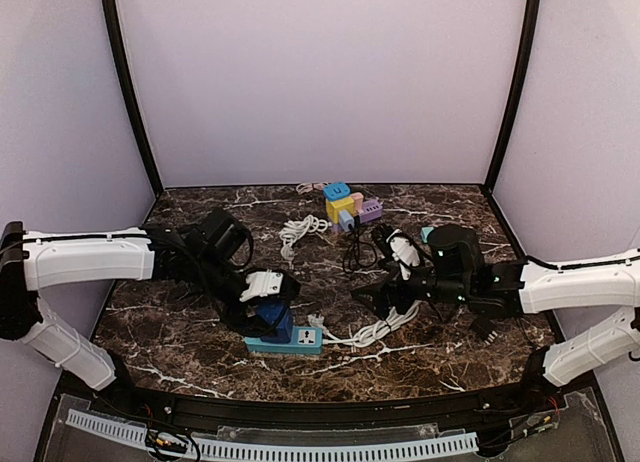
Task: Insert the plug
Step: Insert the plug into the socket.
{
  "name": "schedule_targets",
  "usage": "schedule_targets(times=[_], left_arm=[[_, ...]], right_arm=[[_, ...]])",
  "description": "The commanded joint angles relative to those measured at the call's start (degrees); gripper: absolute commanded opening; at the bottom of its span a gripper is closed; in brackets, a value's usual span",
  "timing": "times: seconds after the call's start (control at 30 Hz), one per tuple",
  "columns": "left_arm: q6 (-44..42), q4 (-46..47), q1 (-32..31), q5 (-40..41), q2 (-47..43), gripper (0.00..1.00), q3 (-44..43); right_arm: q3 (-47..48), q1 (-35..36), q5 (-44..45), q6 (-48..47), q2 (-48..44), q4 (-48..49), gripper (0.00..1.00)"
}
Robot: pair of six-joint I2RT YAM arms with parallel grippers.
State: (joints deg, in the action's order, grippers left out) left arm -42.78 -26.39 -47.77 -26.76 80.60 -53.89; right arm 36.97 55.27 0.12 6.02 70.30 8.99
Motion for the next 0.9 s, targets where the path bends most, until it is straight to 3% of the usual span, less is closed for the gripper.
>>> schedule_targets(times=[0.0,0.57,0.87], left_arm=[[2.5,1.7,0.2,0.0,1.2,0.01,-1.4],[2.3,-1.2,0.2,1.2,6.6,0.01,-1.6],[3.8,-9.1,-1.0,9.7,13.4,0.01,-3.9]], right_arm=[[1.3,-0.6,-1.8,-1.0,0.7,1.7,0.99],[-0.1,-1.5,-1.7,-1.5,-0.9,1.6,0.99],[0.5,-1.6,-2.0,-2.2,-0.2,1.6,0.99]])
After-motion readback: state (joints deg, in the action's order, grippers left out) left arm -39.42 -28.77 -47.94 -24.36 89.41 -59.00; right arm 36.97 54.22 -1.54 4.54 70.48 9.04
